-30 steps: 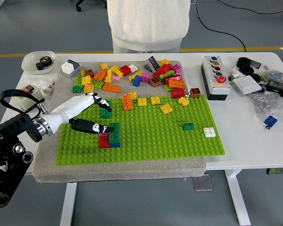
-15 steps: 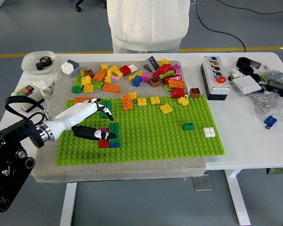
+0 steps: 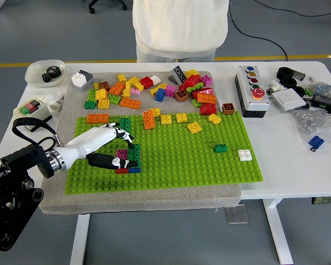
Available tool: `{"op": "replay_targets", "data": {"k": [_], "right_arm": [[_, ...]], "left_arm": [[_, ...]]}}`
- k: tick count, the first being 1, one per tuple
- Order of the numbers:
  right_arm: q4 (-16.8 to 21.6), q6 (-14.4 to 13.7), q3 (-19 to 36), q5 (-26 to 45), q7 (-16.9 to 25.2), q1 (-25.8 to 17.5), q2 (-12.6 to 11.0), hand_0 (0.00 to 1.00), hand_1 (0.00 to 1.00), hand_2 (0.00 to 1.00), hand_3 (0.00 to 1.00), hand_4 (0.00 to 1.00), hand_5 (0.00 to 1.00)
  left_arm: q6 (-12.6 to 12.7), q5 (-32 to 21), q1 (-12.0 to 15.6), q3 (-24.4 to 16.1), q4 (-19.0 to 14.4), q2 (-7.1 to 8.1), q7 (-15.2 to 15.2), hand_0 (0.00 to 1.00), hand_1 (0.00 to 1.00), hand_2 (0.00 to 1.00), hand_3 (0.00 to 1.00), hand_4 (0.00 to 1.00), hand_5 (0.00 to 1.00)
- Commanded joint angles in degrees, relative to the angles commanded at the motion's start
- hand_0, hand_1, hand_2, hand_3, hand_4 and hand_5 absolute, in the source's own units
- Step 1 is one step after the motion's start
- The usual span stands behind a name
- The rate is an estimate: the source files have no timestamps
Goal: Pick up the brick,pile it on top of brick,press brick,pick up the brick,pile it on top of brick,press brick
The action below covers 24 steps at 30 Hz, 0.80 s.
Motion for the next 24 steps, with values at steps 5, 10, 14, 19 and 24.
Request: {"op": "replay_targets", "data": {"k": [5,10,14,19,24], "right_arm": [[0.0,0.0,0.09,0.0,-0.01,-0.04,0.0,0.743,0.643,0.714,0.627,0.863,0.418],[0.0,-0.04,0.07,0.0,0.05,0.03,-0.02,0.742,0.643,0.714,0.626,0.864,0.418],[0.0,-0.07,0.17,0.0,0.03,0.01,-0.03,0.742,0.643,0.714,0.626,0.864,0.418],[0.0,-0.1,0.17,0.0,0.05,0.05,-0.04,0.742,0.643,0.714,0.628,0.865,0.42],[0.0,-0.1,0.13,0.0,0.07,0.09,-0.02,0.743,0.644,0.714,0.628,0.866,0.419]], "left_arm": [[-0.21,0.1,0.17,0.12,0.06,-0.21,0.14,0.998,0.856,0.849,0.609,0.998,0.869],[-0.27,0.15,0.29,0.16,0.25,-0.39,0.22,0.998,0.861,0.855,0.617,0.998,0.869],[-0.21,0.11,0.25,0.16,0.26,-0.47,0.29,0.998,0.861,0.855,0.617,0.998,0.869],[-0.16,0.05,0.24,0.17,0.43,-0.65,0.38,0.998,0.862,0.859,0.62,0.998,0.871],[-0.12,0.03,0.35,0.52,0.66,-0.75,0.44,0.998,0.862,0.857,0.622,0.998,0.87]]}}
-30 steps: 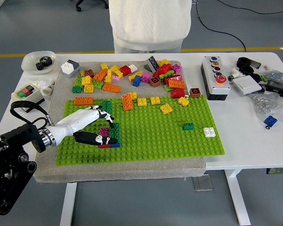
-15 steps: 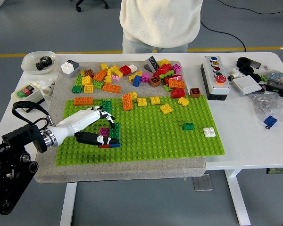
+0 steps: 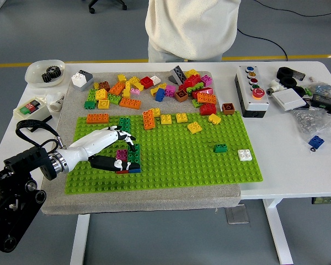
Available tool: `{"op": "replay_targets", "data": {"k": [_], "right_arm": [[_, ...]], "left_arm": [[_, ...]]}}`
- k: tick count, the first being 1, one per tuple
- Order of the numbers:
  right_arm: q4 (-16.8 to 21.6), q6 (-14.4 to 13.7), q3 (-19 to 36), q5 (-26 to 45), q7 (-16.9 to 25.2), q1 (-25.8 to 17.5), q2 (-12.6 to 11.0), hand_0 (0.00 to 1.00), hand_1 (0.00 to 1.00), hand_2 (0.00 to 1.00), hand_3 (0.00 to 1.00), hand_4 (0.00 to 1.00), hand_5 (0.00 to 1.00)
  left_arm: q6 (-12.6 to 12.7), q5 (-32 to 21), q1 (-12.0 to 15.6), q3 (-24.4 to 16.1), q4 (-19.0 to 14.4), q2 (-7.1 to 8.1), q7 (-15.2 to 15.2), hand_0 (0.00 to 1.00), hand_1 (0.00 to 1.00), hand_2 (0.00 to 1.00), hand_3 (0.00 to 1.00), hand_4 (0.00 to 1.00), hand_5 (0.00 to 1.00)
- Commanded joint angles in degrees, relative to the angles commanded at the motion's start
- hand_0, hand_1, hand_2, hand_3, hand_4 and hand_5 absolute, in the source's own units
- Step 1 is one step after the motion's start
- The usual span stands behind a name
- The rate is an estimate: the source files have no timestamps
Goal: Pick up the brick,pile it on top of brick,press brick,pick up the brick,pile it on top of brick,press brick
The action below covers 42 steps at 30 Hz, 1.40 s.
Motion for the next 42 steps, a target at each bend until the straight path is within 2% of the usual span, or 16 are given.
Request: {"op": "replay_targets", "data": {"k": [42], "right_arm": [[0.0,-0.1,0.15,0.0,0.09,-0.12,-0.01,0.743,0.643,0.715,0.635,0.873,0.424]], "left_arm": [[0.05,0.08,0.5,0.34,1.1,-0.41,0.5,0.998,0.862,0.864,0.624,0.998,0.866]]}}
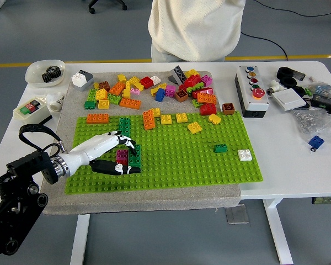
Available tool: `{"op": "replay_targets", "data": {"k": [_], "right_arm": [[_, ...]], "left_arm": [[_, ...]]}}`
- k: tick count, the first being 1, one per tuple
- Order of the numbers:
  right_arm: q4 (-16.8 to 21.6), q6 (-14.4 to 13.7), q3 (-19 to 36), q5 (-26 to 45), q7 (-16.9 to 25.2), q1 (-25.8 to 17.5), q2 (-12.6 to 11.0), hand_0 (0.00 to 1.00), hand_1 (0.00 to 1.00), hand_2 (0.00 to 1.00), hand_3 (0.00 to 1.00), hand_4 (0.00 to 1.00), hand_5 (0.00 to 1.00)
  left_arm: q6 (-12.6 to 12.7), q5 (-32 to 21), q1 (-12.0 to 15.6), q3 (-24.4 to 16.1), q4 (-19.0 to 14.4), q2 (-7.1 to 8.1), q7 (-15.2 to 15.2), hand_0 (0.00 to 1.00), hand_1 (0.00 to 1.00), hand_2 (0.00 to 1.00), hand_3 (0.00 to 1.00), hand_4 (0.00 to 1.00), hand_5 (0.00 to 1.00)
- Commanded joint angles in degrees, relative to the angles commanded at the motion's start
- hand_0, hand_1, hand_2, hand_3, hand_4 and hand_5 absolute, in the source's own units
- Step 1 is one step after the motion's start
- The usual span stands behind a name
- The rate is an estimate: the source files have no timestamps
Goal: Pick up the brick,pile it on top of brick,press brick,pick up the brick,pile it on top of brick,press brick
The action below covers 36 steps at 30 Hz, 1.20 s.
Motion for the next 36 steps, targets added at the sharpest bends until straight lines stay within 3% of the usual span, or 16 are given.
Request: {"op": "replay_targets", "data": {"k": [36], "right_arm": [[0.0,-0.05,0.21,0.0,-0.01,0.1,0.0,0.743,0.642,0.715,0.639,0.873,0.423]], "left_arm": [[-0.42,0.65,0.33,0.78,1.18,-0.03,0.57,0.998,0.862,0.864,0.625,0.998,0.859]]}}
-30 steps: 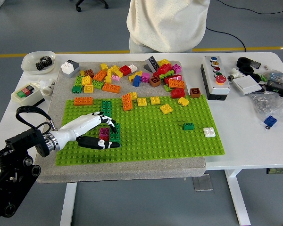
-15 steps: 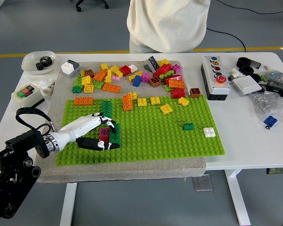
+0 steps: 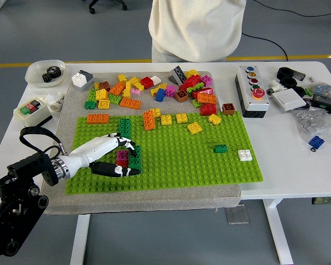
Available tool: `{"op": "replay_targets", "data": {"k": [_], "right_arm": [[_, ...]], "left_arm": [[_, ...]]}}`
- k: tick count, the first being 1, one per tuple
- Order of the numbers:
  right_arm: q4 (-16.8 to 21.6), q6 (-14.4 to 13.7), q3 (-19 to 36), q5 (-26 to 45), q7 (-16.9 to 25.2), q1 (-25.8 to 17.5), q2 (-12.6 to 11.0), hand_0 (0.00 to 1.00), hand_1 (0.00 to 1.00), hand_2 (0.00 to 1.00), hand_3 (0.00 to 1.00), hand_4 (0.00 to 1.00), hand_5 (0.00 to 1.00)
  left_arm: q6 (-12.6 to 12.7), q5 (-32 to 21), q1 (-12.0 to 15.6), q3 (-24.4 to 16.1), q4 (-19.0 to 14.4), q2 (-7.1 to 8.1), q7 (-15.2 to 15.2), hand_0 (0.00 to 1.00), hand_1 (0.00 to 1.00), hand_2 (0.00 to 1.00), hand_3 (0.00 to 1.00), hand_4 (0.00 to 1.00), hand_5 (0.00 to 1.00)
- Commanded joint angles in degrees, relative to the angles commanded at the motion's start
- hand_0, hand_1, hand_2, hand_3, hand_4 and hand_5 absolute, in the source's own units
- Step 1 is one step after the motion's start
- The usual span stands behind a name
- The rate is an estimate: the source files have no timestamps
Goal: Pick up the brick,pile it on top of brick,press brick,pick up the brick,pile it on top of brick,press brick
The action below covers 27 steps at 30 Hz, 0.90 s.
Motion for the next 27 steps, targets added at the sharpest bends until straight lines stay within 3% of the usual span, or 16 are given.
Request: {"op": "replay_targets", "data": {"k": [16,27], "right_arm": [[0.0,0.01,0.01,0.0,-0.01,0.05,0.03,0.743,0.641,0.715,0.64,0.872,0.423],[0.0,0.12,-0.09,0.0,0.02,-0.08,0.08,0.743,0.644,0.715,0.641,0.872,0.422]], "left_arm": [[-0.35,0.14,-0.2,-0.02,0.31,0.18,0.28,0.998,0.863,0.865,0.625,0.998,0.859],[0.07,-3.66,-0.05,-2.18,-1.82,0.22,0.1,0.998,0.862,0.864,0.625,0.998,0.857]]}}
